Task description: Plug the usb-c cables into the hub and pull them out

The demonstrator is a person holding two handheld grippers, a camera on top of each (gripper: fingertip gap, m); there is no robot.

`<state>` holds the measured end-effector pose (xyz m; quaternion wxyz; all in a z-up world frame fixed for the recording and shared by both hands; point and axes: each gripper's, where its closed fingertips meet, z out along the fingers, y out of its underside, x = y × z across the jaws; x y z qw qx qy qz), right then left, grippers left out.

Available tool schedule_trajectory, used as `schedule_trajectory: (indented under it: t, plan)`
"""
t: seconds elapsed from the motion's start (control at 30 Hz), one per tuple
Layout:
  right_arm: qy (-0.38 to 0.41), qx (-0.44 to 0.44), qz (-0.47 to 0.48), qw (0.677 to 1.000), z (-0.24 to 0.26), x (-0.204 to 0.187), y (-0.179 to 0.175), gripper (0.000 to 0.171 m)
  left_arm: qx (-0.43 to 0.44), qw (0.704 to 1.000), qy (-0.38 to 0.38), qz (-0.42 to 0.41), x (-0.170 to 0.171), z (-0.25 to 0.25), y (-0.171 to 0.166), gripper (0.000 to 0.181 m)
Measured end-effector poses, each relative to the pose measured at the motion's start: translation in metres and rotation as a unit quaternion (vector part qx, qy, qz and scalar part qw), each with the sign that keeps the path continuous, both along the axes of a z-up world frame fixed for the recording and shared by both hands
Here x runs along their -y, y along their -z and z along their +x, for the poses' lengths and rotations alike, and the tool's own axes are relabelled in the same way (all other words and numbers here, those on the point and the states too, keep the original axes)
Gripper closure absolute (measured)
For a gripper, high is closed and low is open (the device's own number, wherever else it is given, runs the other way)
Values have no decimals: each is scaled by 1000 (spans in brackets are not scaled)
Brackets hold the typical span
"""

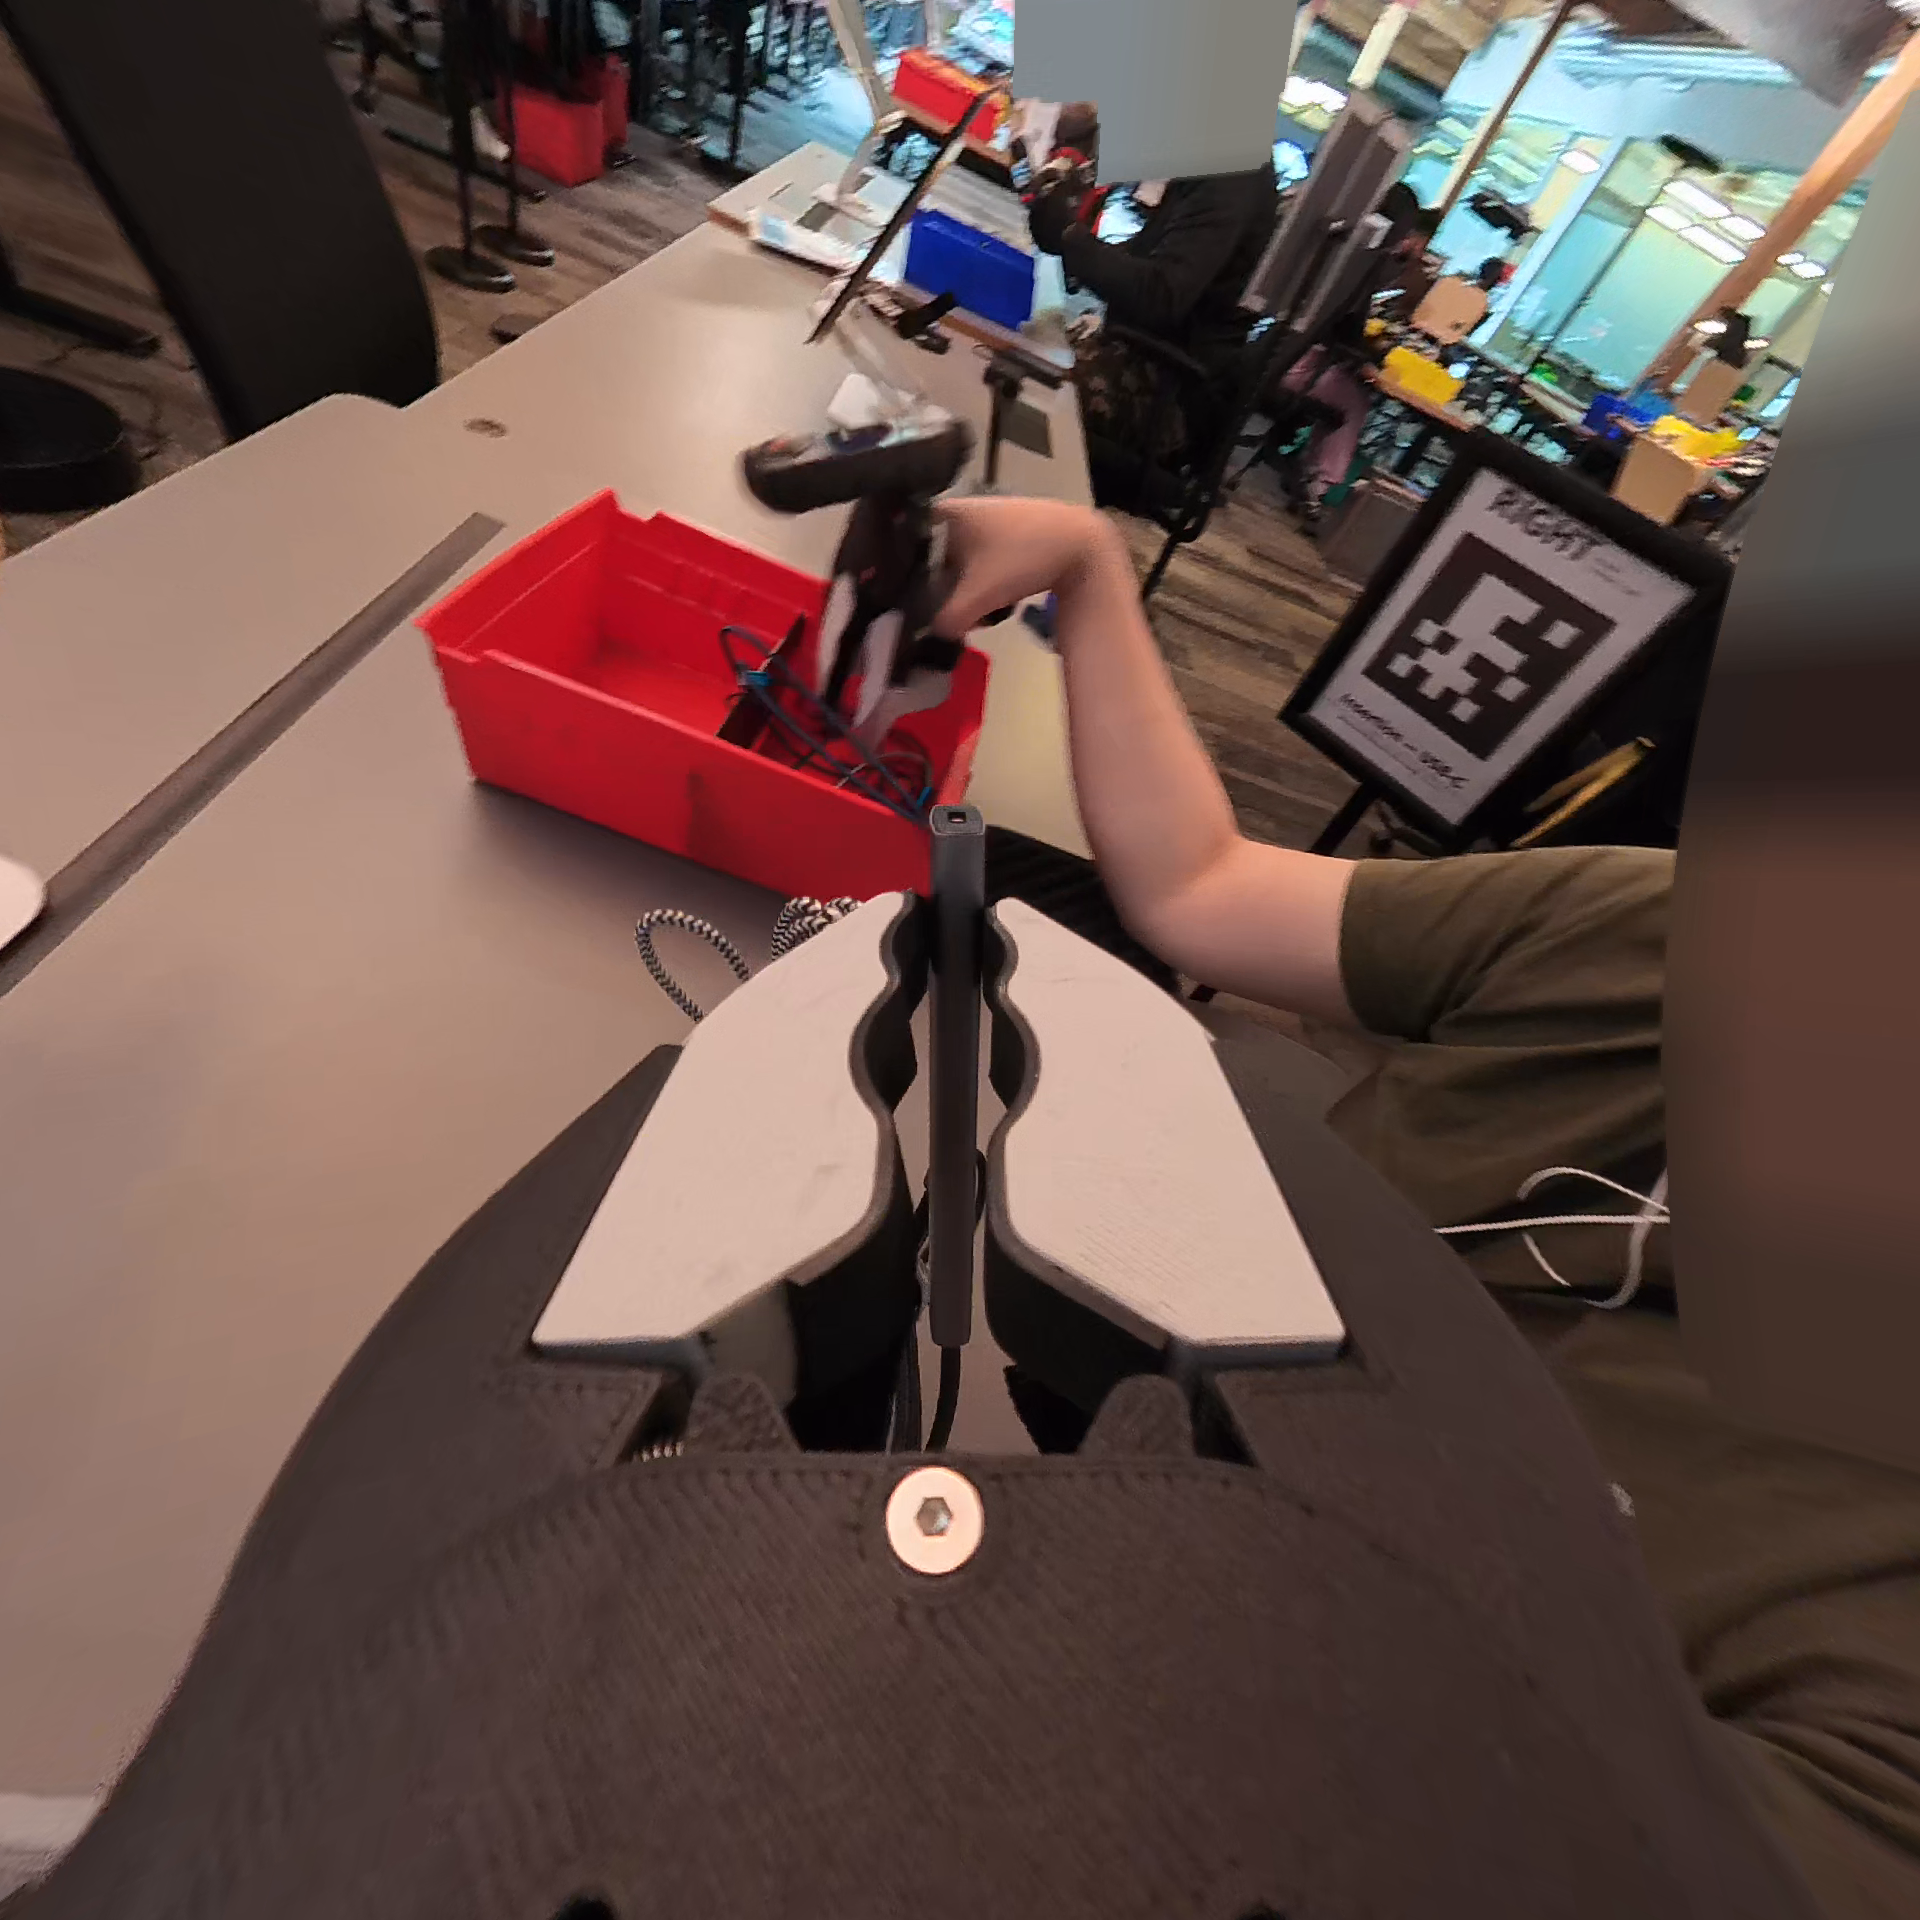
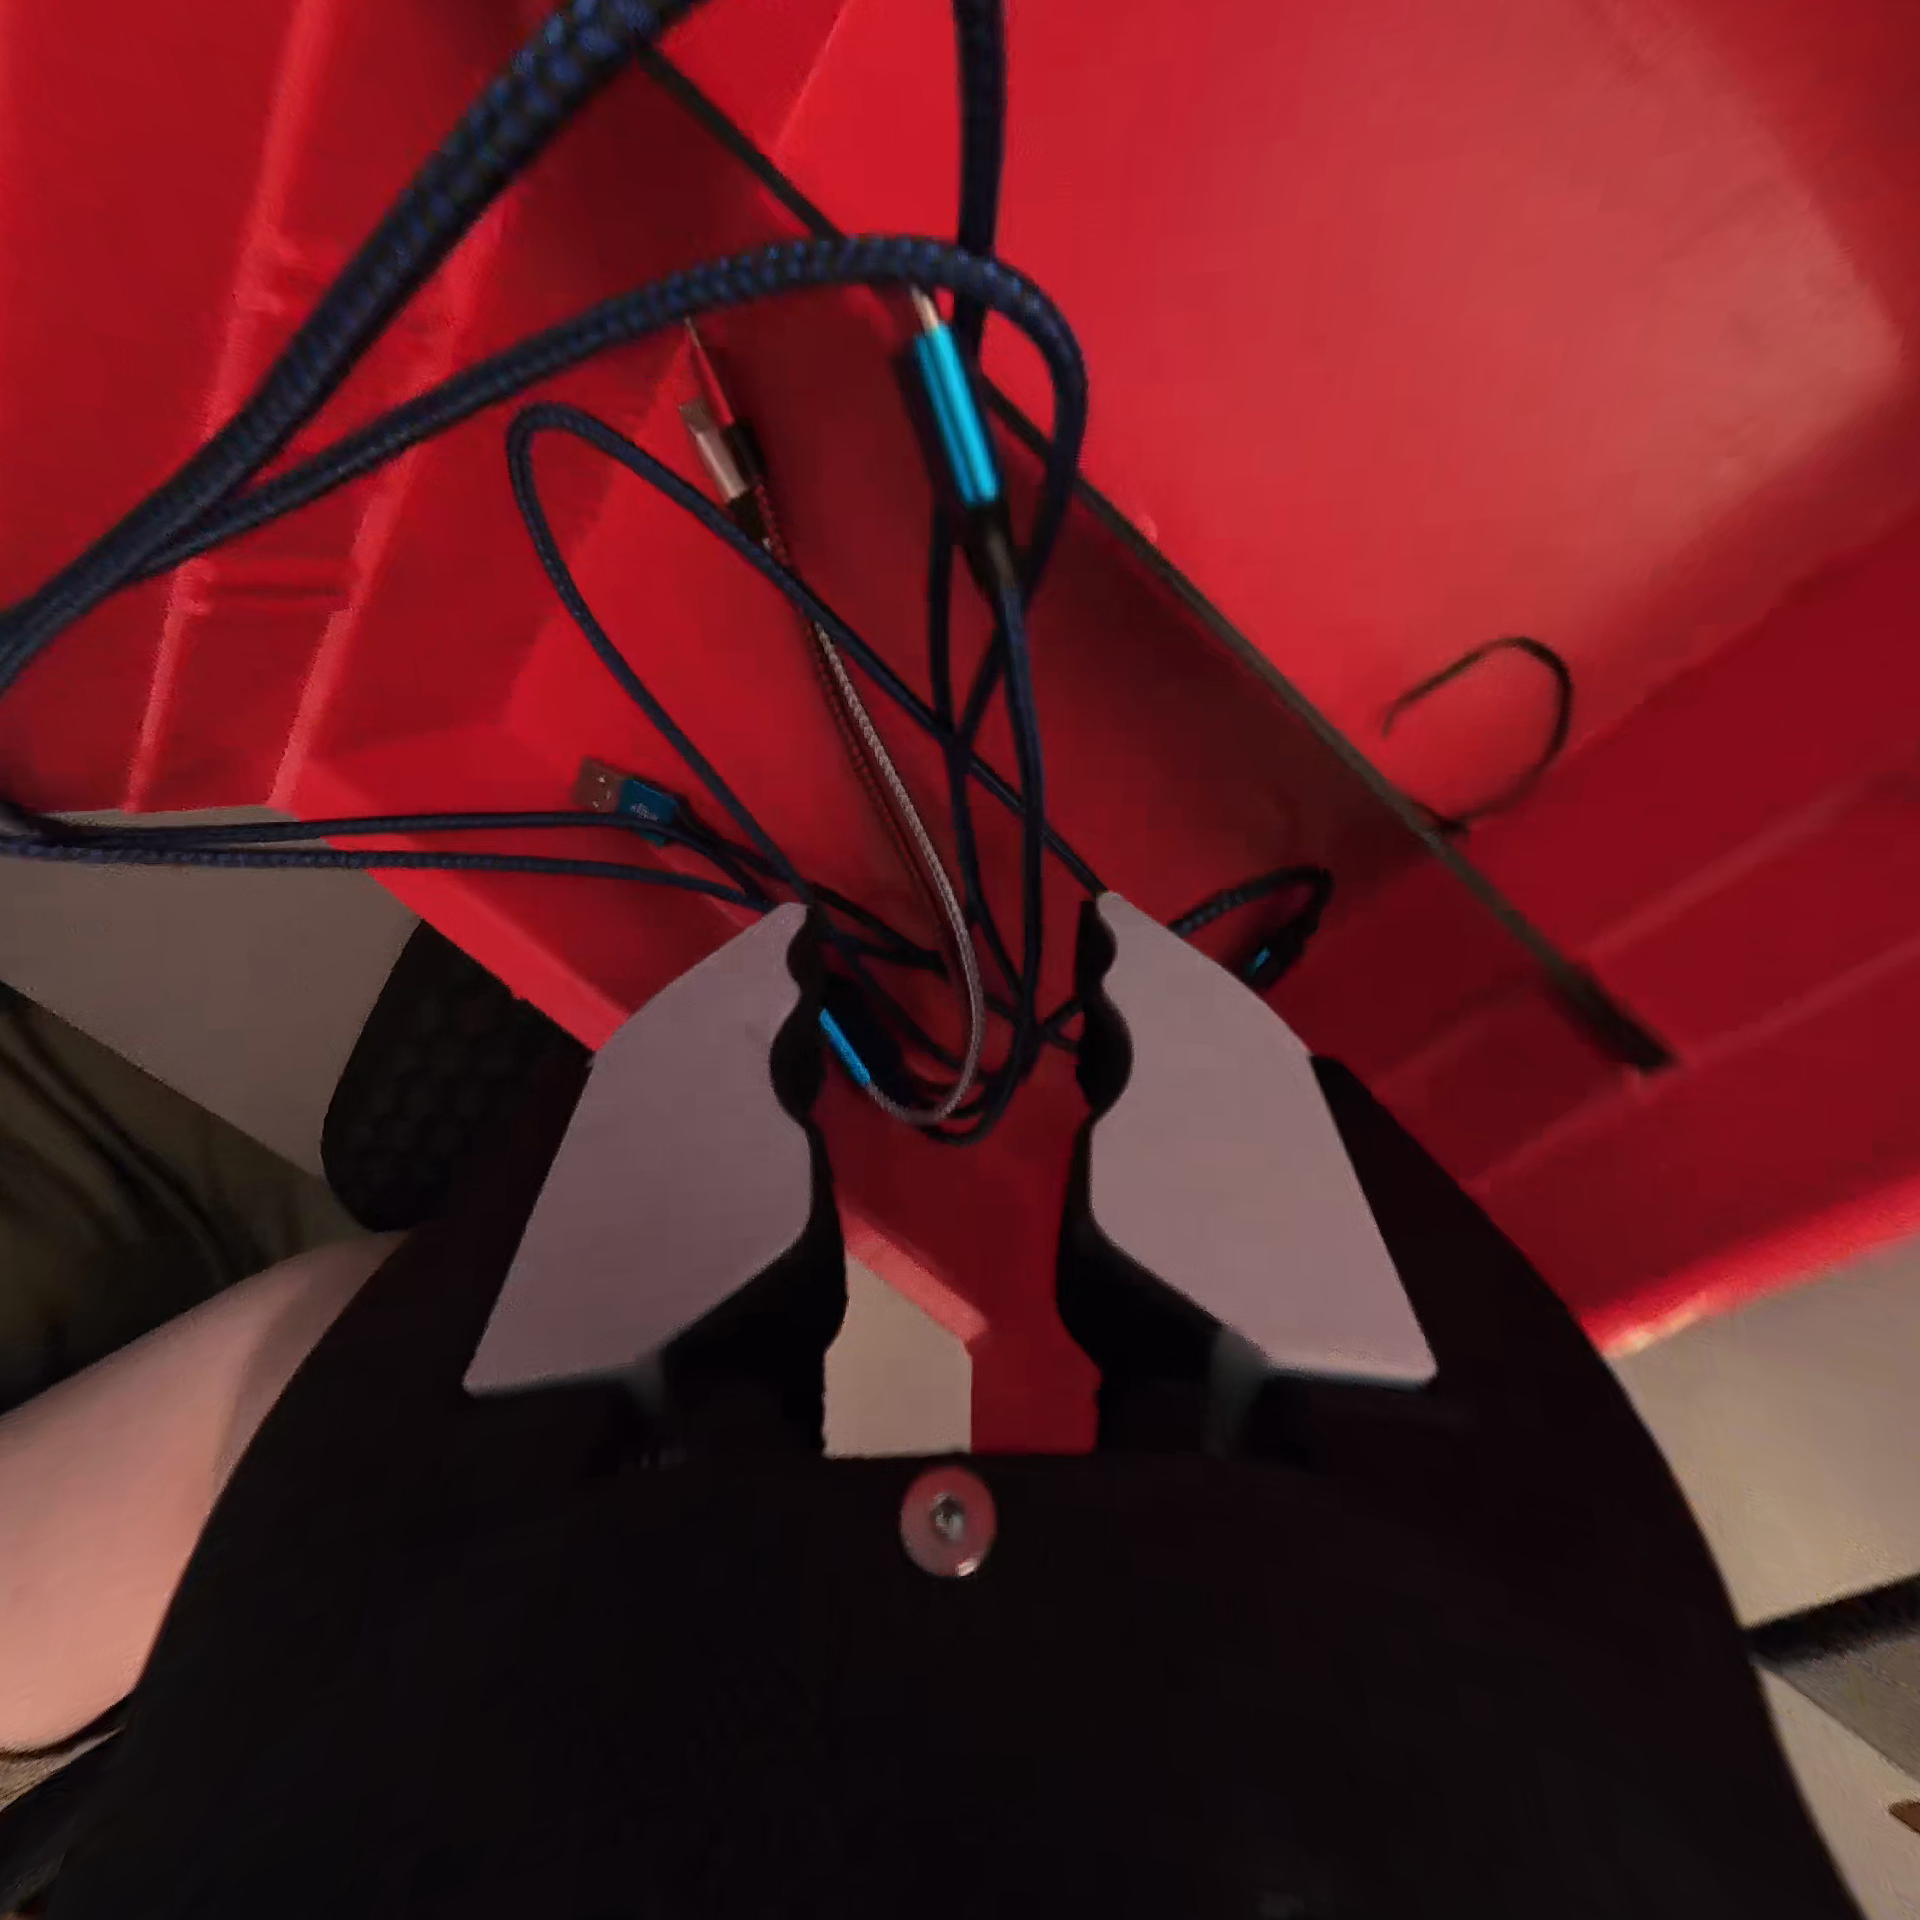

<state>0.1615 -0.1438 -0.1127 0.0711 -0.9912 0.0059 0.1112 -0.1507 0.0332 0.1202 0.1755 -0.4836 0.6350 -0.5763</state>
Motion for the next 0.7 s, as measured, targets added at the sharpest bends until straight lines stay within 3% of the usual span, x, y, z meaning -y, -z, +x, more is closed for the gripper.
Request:
schedule_trajectory:
  t: [0.17,0.33,0.5,0.7]
  plan:
    - [42,87,34,995,19,15,-32,120,-30,998,-39,35,-9,12,16,173]
    - [78,228,82,967,40,17,-81,120,-52,988,-96,107,-18,30,30,173]
    - [36,324,222,919,28,-23,-144,119,-67,959,-169,219,-29,51,45,173]
    - [-28,348,395,850,-17,-82,-203,109,-76,907,-196,365,-21,77,64,173]
